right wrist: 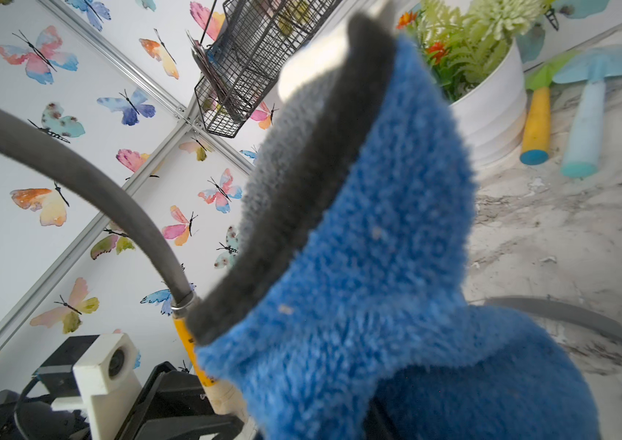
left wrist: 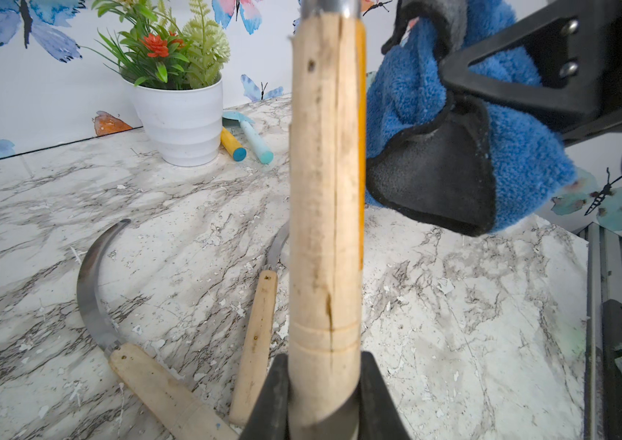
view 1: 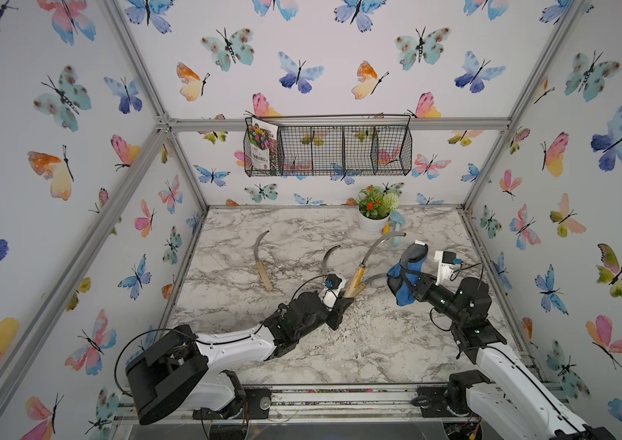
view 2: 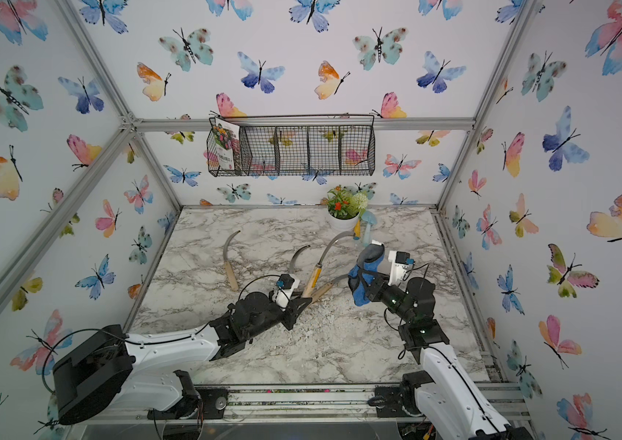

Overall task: Wipe small sickles with rags
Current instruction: Wipe the small sickle.

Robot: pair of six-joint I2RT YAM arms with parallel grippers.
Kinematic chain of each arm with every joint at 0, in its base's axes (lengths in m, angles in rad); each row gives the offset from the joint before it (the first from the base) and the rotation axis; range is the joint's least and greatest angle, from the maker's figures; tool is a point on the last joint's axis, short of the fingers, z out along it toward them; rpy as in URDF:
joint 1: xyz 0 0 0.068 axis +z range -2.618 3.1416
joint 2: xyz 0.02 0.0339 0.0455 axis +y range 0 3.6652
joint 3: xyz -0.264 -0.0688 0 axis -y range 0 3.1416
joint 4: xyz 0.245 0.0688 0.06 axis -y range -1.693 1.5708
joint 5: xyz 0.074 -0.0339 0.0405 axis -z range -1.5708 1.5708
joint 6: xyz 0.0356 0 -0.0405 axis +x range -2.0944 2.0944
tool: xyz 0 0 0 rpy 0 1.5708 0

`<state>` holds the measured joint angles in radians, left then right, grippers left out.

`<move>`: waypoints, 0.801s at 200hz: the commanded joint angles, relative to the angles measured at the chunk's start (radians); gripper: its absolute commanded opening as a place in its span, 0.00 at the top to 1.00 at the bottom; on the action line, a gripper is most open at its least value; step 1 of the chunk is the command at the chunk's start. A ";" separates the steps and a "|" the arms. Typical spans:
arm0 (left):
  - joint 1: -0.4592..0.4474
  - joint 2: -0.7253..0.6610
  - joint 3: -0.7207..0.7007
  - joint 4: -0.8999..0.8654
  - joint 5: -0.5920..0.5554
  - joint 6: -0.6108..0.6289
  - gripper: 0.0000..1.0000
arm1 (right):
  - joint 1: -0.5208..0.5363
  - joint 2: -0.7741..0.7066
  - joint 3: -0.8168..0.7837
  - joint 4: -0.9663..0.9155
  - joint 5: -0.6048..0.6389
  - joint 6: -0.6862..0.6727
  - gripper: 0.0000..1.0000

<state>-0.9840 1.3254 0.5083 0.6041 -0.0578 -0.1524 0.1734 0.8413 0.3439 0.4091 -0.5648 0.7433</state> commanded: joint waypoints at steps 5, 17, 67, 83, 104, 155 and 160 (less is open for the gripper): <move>-0.008 0.013 0.045 -0.013 0.029 0.016 1.00 | -0.023 0.085 -0.028 0.165 -0.179 0.066 0.98; -0.007 0.027 0.057 -0.023 0.029 0.017 1.00 | -0.023 0.129 -0.028 0.198 -0.209 0.068 0.98; -0.008 0.144 0.175 -0.152 0.068 -0.057 1.00 | -0.003 0.266 -0.035 0.375 -0.272 0.105 0.98; -0.006 0.165 0.186 -0.161 0.123 -0.116 1.00 | 0.006 0.312 -0.031 0.433 -0.290 0.117 0.98; -0.003 0.171 0.177 -0.152 0.203 -0.194 1.00 | 0.019 0.362 -0.024 0.477 -0.295 0.119 0.98; 0.014 0.180 0.170 -0.140 0.278 -0.261 1.00 | 0.058 0.506 0.002 0.623 -0.335 0.143 0.98; 0.015 0.179 0.170 -0.141 0.279 -0.260 1.00 | 0.059 0.519 0.007 0.629 -0.337 0.143 0.98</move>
<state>-0.9794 1.4975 0.6685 0.4515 0.1619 -0.3687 0.2192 1.3155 0.3141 0.9142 -0.8577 0.8719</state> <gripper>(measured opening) 0.217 0.137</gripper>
